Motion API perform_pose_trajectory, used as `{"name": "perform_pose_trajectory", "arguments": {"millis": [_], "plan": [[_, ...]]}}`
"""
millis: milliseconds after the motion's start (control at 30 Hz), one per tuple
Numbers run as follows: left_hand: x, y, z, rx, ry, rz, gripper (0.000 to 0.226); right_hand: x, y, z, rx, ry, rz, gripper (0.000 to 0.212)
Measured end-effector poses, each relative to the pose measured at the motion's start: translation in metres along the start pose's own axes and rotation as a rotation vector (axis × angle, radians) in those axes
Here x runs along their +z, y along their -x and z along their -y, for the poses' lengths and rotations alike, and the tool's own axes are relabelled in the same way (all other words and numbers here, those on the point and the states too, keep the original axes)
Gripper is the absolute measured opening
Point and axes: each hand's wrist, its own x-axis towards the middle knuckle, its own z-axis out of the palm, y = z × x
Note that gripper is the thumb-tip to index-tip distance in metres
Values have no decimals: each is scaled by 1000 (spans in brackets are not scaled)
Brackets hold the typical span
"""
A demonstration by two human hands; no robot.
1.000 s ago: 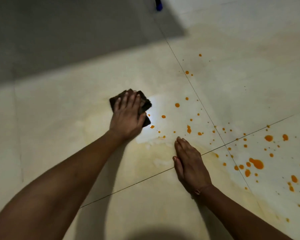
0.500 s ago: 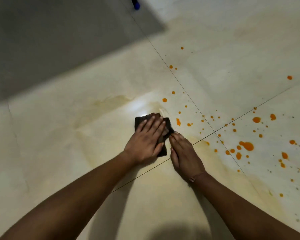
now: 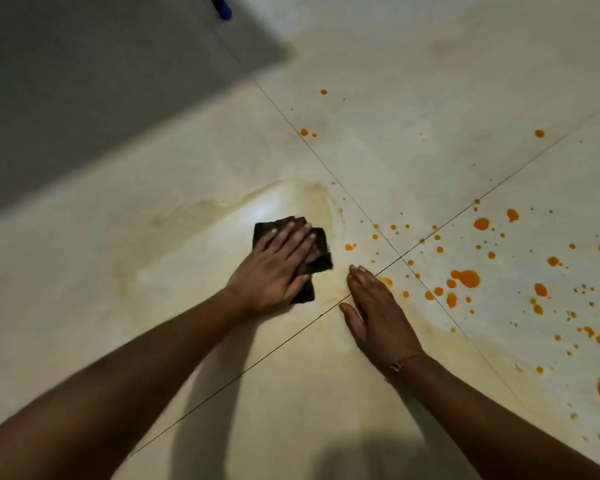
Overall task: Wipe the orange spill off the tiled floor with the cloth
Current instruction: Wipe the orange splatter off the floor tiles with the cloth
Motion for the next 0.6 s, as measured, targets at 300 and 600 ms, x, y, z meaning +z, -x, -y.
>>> {"name": "perform_pose_trajectory", "arguments": {"millis": [300, 600], "plan": [[-3, -86, -49, -80, 31, -36, 67, 4, -1, -14, -16, -34, -32, 55], [-10, -136, -27, -268, 40, -129, 66, 0, 0, -13, 21, -140, -84, 46]]}}
